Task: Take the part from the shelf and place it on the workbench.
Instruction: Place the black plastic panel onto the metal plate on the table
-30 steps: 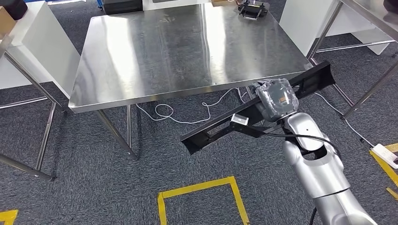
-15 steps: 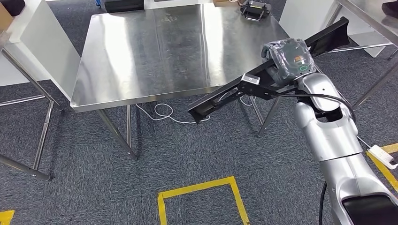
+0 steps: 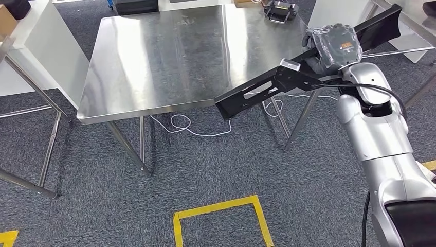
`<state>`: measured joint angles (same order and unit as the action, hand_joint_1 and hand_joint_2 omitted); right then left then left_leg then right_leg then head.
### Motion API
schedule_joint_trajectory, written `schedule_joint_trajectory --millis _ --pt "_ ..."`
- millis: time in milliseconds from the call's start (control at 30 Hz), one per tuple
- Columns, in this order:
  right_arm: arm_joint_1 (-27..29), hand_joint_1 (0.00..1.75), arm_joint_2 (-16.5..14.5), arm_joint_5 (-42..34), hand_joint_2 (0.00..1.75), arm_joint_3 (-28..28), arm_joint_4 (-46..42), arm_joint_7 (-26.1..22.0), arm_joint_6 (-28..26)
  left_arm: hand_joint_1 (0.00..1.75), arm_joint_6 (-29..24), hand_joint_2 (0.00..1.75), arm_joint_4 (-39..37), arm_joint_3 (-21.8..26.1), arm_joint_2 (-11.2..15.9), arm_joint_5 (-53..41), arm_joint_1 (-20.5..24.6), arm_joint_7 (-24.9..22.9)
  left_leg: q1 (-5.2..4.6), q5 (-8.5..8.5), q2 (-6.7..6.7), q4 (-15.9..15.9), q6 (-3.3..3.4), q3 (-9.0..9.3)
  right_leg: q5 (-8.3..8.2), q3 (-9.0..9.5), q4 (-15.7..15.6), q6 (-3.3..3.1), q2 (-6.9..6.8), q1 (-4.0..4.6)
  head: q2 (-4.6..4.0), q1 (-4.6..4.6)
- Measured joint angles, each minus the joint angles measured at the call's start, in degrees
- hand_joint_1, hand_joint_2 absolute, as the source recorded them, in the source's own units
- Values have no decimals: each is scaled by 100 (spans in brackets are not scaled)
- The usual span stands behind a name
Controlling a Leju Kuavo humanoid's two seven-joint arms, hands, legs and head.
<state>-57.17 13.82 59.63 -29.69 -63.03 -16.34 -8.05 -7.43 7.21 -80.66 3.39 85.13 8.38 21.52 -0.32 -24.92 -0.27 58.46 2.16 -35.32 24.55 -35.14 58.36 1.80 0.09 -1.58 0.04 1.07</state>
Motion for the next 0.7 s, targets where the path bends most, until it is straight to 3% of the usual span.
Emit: schedule_joint_trajectory --millis 67,133,200,233,267,300,367,467,533,600,667,700 --pt "-106 152 -9 12 175 -1 66 2 1 0 -9 175 1 -16 7 4 4 -4 31 -218 5 332 -75 -147 -2 13 -9 -61 4 -34 -1 23" --pt "-179 152 -20 17 175 -4 122 3 2 0 -16 175 3 -20 7 4 6 -4 74 -578 10 1070 -144 -504 7 17 -8 -92 5 -26 -1 44" --pt "-202 152 -27 22 175 -12 177 3 3 0 -20 175 3 -21 7 4 6 -6 99 -715 10 1607 -169 -809 12 19 -7 -97 7 -16 0 44" --pt "-205 152 -34 25 175 -15 200 3 3 0 -20 175 3 -21 7 4 6 -7 103 -625 11 1581 -165 -825 14 23 -7 -98 10 -14 0 44" --pt "-210 152 -42 27 175 -17 218 3 3 0 -20 175 2 -21 7 4 7 -8 103 -430 10 1309 -148 -715 16 31 -7 -98 15 -13 0 46" --pt "-219 152 -51 28 175 -18 230 3 3 0 -20 175 2 -21 7 4 7 -8 101 -197 9 896 -118 -529 20 40 -8 -97 21 -13 0 45" --pt "-252 152 -61 28 175 -18 249 3 2 0 -24 175 1 -21 11 4 14 -8 74 73 8 191 -53 -190 29 43 -11 -85 32 6 0 40" --pt "-279 152 -66 28 175 -18 286 3 2 0 -27 175 1 -21 15 4 25 -12 20 80 7 -22 22 -89 35 47 -45 -13 34 23 0 42" --pt "-288 152 -64 27 175 -10 304 4 0 0 -27 175 1 -21 12 4 32 -13 34 118 16 -107 91 -23 86 17 23 32 27 34 0 33" --pt "-303 152 -60 25 175 -8 320 7 -1 0 -27 175 2 -21 5 5 44 -13 53 148 24 -176 156 41 315 -207 502 -2 16 47 0 18" --pt "-307 152 -54 24 175 -11 355 14 -5 0 -27 175 1 -21 2 5 51 -13 38 137 18 -178 188 54 613 -610 1297 -40 14 46 -1 8" --pt "-304 152 -50 24 175 -11 378 17 -7 0 -27 175 2 -21 2 5 51 -13 32 131 13 -176 193 57 682 -760 1561 -28 14 46 -1 4"
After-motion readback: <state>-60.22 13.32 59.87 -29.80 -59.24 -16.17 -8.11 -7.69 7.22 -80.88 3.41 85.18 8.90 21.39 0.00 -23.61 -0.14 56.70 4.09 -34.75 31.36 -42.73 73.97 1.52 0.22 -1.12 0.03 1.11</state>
